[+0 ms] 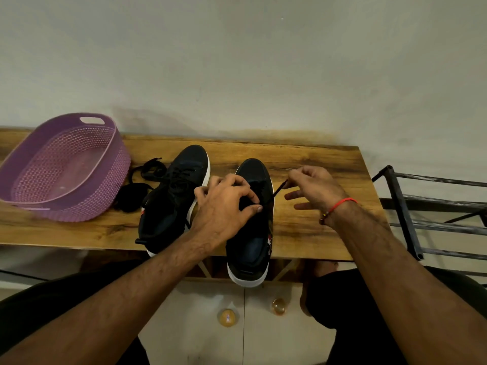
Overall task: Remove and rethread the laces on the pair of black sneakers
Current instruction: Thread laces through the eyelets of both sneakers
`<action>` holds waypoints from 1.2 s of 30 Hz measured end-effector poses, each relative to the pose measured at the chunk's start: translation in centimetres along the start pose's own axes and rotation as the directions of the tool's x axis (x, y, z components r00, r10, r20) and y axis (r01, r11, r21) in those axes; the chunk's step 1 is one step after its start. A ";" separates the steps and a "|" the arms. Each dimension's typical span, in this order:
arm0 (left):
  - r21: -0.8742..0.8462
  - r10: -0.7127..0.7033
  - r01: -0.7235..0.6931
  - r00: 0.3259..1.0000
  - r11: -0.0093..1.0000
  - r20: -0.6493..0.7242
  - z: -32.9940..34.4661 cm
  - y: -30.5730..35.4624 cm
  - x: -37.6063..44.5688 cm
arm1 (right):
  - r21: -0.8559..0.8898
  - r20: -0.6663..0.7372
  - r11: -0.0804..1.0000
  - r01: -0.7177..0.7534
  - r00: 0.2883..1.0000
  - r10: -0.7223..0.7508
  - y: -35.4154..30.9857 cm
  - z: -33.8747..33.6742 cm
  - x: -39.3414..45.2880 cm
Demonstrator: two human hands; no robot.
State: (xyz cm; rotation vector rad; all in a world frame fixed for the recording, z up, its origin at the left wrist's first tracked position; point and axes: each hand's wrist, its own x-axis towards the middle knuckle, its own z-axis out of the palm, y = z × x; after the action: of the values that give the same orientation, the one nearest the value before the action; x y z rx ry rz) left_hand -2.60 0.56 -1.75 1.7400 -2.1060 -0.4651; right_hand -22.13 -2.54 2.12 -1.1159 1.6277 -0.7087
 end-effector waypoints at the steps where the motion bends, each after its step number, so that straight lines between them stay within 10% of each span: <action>1: -0.008 -0.004 0.004 1.000 1.000 0.004 -0.1 0.0 0.0 | 0.014 0.011 1.000 0.008 1.000 -0.008 0.0 0.0 0.0; 9: -0.053 -0.015 0.016 1.000 0.998 0.016 -0.1 0.2 -0.1 | -0.330 0.346 0.938 0.106 0.938 0.015 0.0 0.2 -0.2; 17: -0.043 -0.060 0.063 0.996 0.997 0.065 -2.2 -0.9 0.6 | -0.062 -0.283 0.979 0.193 0.937 -0.203 0.1 -1.7 1.0; 27: 0.002 -0.041 0.041 0.989 0.999 0.141 -1.4 -1.4 0.2 | -0.737 0.406 0.486 0.469 0.883 -0.236 1.2 0.8 0.4; 36: 0.022 -0.058 0.056 0.987 0.998 0.150 -1.7 -1.6 0.2 | -0.883 0.031 0.456 0.112 0.983 -0.180 1.0 -2.0 0.8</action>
State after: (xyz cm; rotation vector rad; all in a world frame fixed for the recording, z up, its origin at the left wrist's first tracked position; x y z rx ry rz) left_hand -0.45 -0.01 -0.97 1.8319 -2.1729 -0.6134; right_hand -24.38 -3.00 1.55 -2.0154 2.0256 0.1106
